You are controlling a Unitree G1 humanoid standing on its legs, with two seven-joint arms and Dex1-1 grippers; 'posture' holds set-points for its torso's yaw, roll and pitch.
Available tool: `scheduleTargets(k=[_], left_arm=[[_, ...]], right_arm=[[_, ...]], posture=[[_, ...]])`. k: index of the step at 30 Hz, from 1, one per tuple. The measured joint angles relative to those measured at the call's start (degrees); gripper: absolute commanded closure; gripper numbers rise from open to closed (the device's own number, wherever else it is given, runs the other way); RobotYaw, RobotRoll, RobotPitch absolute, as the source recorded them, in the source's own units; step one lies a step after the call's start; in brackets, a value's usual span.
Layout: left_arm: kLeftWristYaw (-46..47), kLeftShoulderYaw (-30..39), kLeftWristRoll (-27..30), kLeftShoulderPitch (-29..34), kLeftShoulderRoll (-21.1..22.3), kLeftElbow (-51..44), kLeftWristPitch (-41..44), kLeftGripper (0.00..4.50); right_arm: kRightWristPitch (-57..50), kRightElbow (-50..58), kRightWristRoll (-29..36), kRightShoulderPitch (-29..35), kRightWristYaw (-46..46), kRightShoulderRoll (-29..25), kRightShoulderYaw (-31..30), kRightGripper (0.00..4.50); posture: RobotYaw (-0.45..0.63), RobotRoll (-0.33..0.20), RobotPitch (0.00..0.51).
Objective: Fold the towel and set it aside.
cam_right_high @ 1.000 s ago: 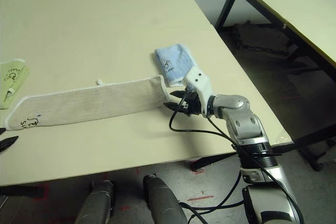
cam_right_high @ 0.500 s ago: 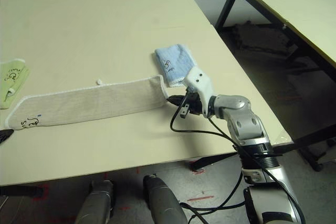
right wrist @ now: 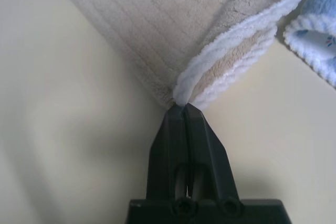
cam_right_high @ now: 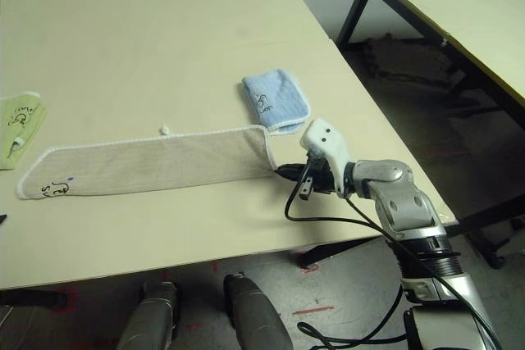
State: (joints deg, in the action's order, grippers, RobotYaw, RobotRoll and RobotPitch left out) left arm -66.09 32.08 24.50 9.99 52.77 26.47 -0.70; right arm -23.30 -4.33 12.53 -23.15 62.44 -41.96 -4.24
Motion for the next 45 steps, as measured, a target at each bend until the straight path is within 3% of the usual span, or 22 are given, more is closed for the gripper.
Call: scheduleTargets(k=[10, 16, 17, 19, 30, 36, 45], left_arm=[[0.1, -6.4, -1.8, -10.9, -2.2, 5.5, -1.0, 0.00], [0.0, -8.7, -2.9, -15.6, -3.3, 10.0, -2.9, 0.00], [-0.1, -9.0, -2.9, -16.1, -3.4, 10.4, -3.1, 0.18], [-0.4, -9.4, -3.0, -16.5, -3.4, 11.1, -3.6, 0.64], [-3.4, -9.6, -2.8, -16.0, -1.1, 13.8, -4.8, 4.46], [-5.5, -9.3, -2.7, -14.0, 1.3, 15.2, -6.3, 4.49], [-6.4, -9.4, -2.8, -14.0, 1.6, 16.0, -7.1, 4.49]], right_arm=[[0.6, -0.5, -0.3, -1.1, -0.8, 0.7, -0.7, 0.12], [0.6, -0.3, -0.3, -1.0, -1.5, 0.7, -0.7, 0.05], [0.6, -0.3, -0.2, -0.9, -1.6, 0.7, -0.7, 0.02], [0.6, -0.3, -0.2, -0.8, -1.7, 0.7, -0.7, 0.00], [0.4, -0.1, 0.1, -0.1, -2.7, 1.4, -0.7, 0.00], [0.1, 0.0, 0.1, 0.8, -2.6, 1.4, -0.7, 0.00], [0.1, 1.5, 0.3, 1.0, -3.6, 3.5, -0.8, 0.00]], posture=[[-0.06, 0.000, 0.186], [-0.07, 0.000, 0.184], [-0.07, 0.000, 0.184], [-0.08, 0.000, 0.182], [-0.08, 0.000, 0.183], [-0.07, 0.000, 0.184], [-0.07, 0.000, 0.182]])
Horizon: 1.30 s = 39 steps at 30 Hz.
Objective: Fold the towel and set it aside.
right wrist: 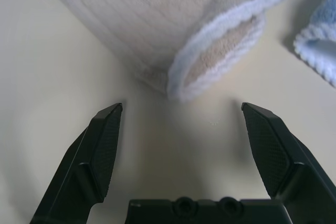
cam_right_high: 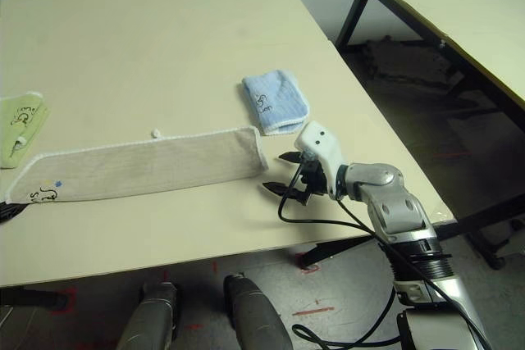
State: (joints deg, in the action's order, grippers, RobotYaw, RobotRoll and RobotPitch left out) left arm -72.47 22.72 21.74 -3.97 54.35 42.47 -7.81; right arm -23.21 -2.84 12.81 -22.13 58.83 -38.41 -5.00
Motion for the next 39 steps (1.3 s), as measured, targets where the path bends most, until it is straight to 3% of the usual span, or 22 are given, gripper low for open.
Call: scheduleTargets(k=[8, 11, 12, 15, 20, 26, 39], left_arm=[[0.1, -0.2, 0.0, -0.3, -0.3, -0.2, 0.0, 4.49], [0.1, -0.3, 0.0, -0.4, -0.4, -0.3, 0.0, 4.50], [0.1, -0.3, 0.0, -0.4, -0.4, -0.3, 0.0, 4.50], [0.1, -0.3, 0.0, -0.4, -0.4, -0.3, 0.0, 4.50], [0.1, -0.3, 0.0, -0.4, -0.4, -0.6, 0.2, 4.50], [0.1, -0.4, 0.0, -0.4, -0.4, -0.9, 0.4, 4.50], [-2.0, 1.0, 1.2, 4.4, 1.1, -3.1, 1.2, 4.50]], right_arm=[[0.0, 1.7, 0.1, -0.1, -1.2, 1.9, -0.3, 0.00], [0.0, 1.9, 0.0, -0.1, -1.2, 2.0, -0.5, 0.49], [0.0, 1.9, -0.1, -0.1, -1.2, 2.0, -0.6, 0.10], [0.0, 1.9, -0.1, -0.1, -1.1, 2.0, -0.8, 0.65], [0.0, 1.9, -0.1, -0.1, -1.0, 2.0, -0.8, 2.54], [0.0, 2.2, 0.0, 0.7, -0.8, 1.6, -0.8, 4.47], [-0.9, 4.7, 2.1, 4.4, 1.6, -2.3, 0.0, 4.47]], posture=[[-0.07, 0.000, 0.179], [-0.07, 0.000, 0.179], [-0.07, 0.000, 0.178], [-0.07, 0.000, 0.178], [-0.07, 0.000, 0.177], [-0.07, 0.000, 0.183], [-0.07, 0.000, 0.185]])
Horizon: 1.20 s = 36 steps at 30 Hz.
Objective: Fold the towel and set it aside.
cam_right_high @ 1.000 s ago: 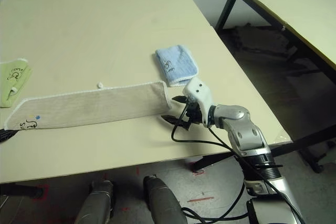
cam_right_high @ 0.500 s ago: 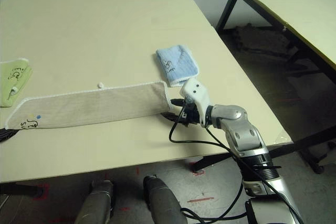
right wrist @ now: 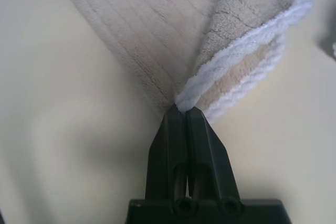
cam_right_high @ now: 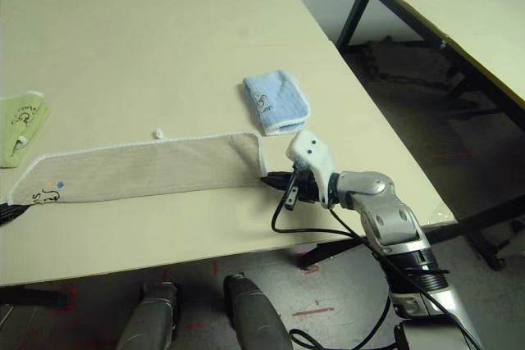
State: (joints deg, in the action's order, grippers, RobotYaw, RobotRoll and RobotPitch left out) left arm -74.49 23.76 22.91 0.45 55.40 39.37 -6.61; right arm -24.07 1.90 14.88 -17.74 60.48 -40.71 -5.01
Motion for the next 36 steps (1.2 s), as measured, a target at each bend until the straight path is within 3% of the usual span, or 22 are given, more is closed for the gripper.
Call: scheduleTargets(k=[6, 9, 12, 19, 20, 23, 28, 36], left_arm=[[-1.0, 0.3, 0.1, 1.0, 0.9, 0.0, 0.1, 4.50], [-1.0, 0.4, 0.0, 0.8, 1.7, 1.3, 0.0, 4.50], [-0.8, 0.4, -0.2, 0.5, 2.9, 2.8, 0.0, 3.77], [-2.9, 1.4, -0.2, -1.7, 6.2, 4.8, -0.5, 1.36], [-3.8, 1.8, 0.1, -1.7, 6.6, 5.0, -0.5, 1.05], [-8.0, 4.0, 1.6, -1.6, 7.8, 6.1, -0.6, 0.01], [-15.6, 8.1, 4.7, -1.3, 10.8, 7.6, -2.6, 0.01], [-17.5, 6.8, 12.5, 2.4, 13.8, 2.9, -5.5, 0.01]], right_arm=[[-0.1, 0.0, 0.2, 0.0, 0.5, -0.4, 0.0, 4.47], [-1.0, 0.0, 0.4, 0.0, 1.8, -1.3, -0.3, 3.78], [-2.4, -0.5, 0.6, -0.5, 3.2, -3.5, -0.2, 2.74], [-6.1, -5.0, 2.4, -6.3, 5.5, -5.1, 1.0, 0.15], [-7.0, -5.9, 2.6, -6.7, 5.7, -5.5, 1.3, 0.00], [-12.9, -9.3, 3.9, -9.1, 6.0, -5.7, 1.6, 0.00], [-28.9, -13.7, 8.4, -14.9, 7.5, -5.6, 1.5, 0.00], [-56.3, -20.9, 16.2, -25.3, 7.4, -2.5, 1.2, 0.00]], posture=[[-0.06, 0.000, 0.184], [-0.06, 0.000, 0.183], [-0.06, 0.000, 0.183], [-0.07, 0.000, 0.184], [-0.07, 0.000, 0.184], [-0.06, 0.000, 0.184], [-0.04, 0.000, 0.184], [-0.01, 0.000, 0.186]])
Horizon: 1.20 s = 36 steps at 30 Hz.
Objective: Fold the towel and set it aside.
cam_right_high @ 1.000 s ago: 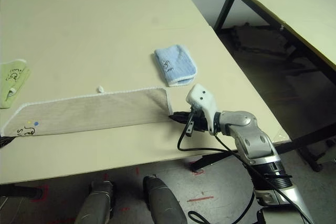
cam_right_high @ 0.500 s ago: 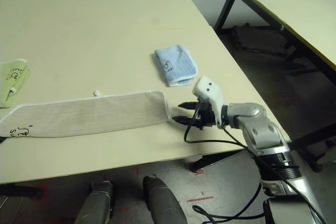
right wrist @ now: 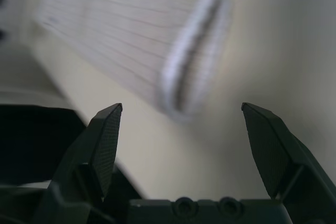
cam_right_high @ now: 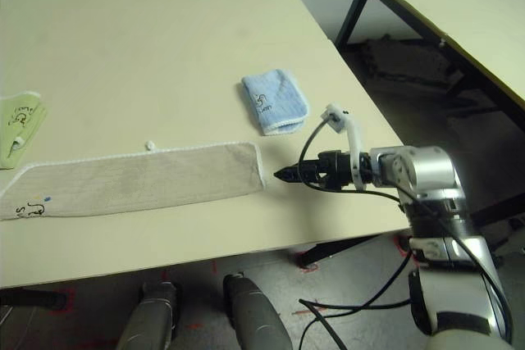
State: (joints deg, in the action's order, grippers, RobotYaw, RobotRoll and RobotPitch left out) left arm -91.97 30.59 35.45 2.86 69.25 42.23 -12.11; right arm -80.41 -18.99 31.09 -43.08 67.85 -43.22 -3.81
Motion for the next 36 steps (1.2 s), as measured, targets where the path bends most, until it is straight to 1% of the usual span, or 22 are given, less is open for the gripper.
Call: scheduleTargets(k=[2, 6, 10, 15, 20, 22, 24, 28, 29, 30, 33, 34, 36], left_arm=[[0.0, -1.3, 1.9, 0.6, 0.9, -2.1, -0.7, 0.01], [0.0, -4.6, 4.5, 0.5, 1.1, -4.9, -1.1, 0.01], [0.0, -7.0, 6.5, -0.3, 1.1, -7.2, -2.0, 0.01], [0.0, -9.7, 7.5, -1.5, 1.0, -7.2, -3.0, 0.01], [0.0, -12.9, 7.5, -3.9, -0.4, -6.1, -4.5, 0.01], [0.0, -13.4, 7.5, -4.7, -0.4, -5.6, -4.9, 0.00], [0.0, -13.8, 7.5, -5.9, -0.4, -4.6, -5.2, 0.00], [0.0, -14.6, 7.4, -7.1, -0.4, -3.4, -6.1, 0.00], [0.0, -15.0, 7.4, -7.4, -0.4, -3.0, -6.3, 0.00], [0.0, -15.3, 7.4, -7.6, -0.4, -2.6, -6.5, 0.00], [0.0, -16.0, 7.4, -8.2, -0.4, -1.3, -7.1, 0.00], [0.0, -16.1, 7.4, -8.4, -0.4, -1.0, -7.3, 0.00], [0.0, -16.5, 7.4, -8.9, -0.4, -0.5, -7.6, 0.00]], right_arm=[[-3.4, -2.3, 0.4, -2.0, -1.3, 1.0, -0.3, 0.00], [-5.4, -8.1, 0.2, -4.1, -5.1, 4.6, -0.9, 0.00], [-7.9, -13.3, 0.3, -7.0, -9.0, 7.4, 2.5, 0.00], [-8.3, -13.3, 0.3, -6.8, -13.0, 9.9, 5.6, 0.00], [-8.3, -10.9, 0.5, -5.7, -17.3, 13.4, 8.7, 0.00], [-8.3, -10.5, 0.5, -5.5, -18.2, 14.0, 9.5, 0.31], [-8.1, -10.4, 0.5, -5.4, -19.6, 15.0, 10.2, 0.84], [-8.2, -10.2, 0.6, -4.9, -21.2, 16.6, 10.2, 2.46], [-8.4, -10.1, 0.8, -4.7, -21.4, 16.8, 10.0, 2.82], [-8.7, -9.7, 0.9, -4.5, -21.5, 16.9, 9.8, 3.07], [-8.9, -8.9, 1.7, -4.2, -21.5, 16.7, 9.7, 4.23], [-8.8, -8.8, 1.8, -4.2, -21.5, 16.5, 9.7, 4.47], [-8.7, -8.7, 1.9, -4.1, -21.4, 15.5, 9.4, 4.47]], posture=[[-0.01, 0.000, 0.186], [0.00, 0.000, 0.184], [0.00, 0.000, 0.181], [-0.01, 0.000, 0.185], [-0.01, 0.000, 0.185], [-0.01, 0.000, 0.185], [-0.01, 0.000, 0.184], [-0.02, 0.000, 0.187], [-0.02, 0.000, 0.187], [-0.02, 0.000, 0.187], [-0.02, 0.000, 0.189], [-0.02, 0.000, 0.190], [-0.02, 0.000, 0.190]])
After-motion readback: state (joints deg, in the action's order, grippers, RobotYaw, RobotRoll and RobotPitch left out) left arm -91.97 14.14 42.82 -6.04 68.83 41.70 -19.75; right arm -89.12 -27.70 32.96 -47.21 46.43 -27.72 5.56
